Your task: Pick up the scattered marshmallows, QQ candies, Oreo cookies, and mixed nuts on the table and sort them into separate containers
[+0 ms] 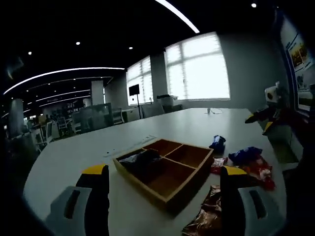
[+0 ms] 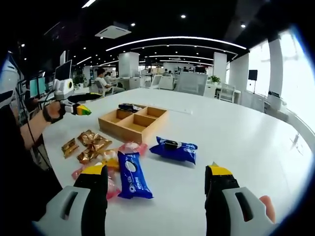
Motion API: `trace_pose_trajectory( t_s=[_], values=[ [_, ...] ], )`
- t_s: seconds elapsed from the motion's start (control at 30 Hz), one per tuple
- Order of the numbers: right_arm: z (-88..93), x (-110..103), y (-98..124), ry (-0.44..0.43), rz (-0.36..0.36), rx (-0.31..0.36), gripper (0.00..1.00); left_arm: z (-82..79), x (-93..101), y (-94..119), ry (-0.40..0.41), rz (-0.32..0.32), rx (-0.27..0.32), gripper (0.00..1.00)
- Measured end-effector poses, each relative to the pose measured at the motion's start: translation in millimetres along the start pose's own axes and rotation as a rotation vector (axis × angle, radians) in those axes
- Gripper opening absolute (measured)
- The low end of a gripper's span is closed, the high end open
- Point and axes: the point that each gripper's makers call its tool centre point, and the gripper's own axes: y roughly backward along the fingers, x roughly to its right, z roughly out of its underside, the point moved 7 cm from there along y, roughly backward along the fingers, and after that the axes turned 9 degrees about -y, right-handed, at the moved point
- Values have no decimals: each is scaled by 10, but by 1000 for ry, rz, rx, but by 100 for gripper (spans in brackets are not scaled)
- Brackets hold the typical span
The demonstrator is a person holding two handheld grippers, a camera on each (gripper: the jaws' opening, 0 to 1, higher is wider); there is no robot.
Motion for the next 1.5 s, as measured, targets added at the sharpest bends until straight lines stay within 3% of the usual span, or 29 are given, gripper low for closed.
trace_pose_trajectory(
  t_s=[0.2, 0.43, 0.6, 0.8, 0.97, 1.17, 1.5],
  values=[
    [-3, -39, -30, 7, -9, -2, 77, -48, 154, 218, 29, -1, 7, 97],
    [32, -60, -64, 11, -15, -11, 77, -53, 256, 502, 12, -48, -3, 97],
    [54, -75, -73, 10, -17, -11, 77, 53, 296, 625, -45, -83, -95, 97],
    [70, -84, -79, 11, -19, -13, 76, 55, 332, 769, -28, -82, -119, 97],
    [71, -83, -67, 13, -18, -13, 76, 27, 369, 868, -9, -72, -135, 97],
    [90, -64, -56, 8, -19, -11, 77, -50, 418, 935, 21, -49, -111, 97],
    [54, -76, -106, 18, -33, -15, 77, -77, 452, 1006, 17, -44, -118, 97]
  ],
)
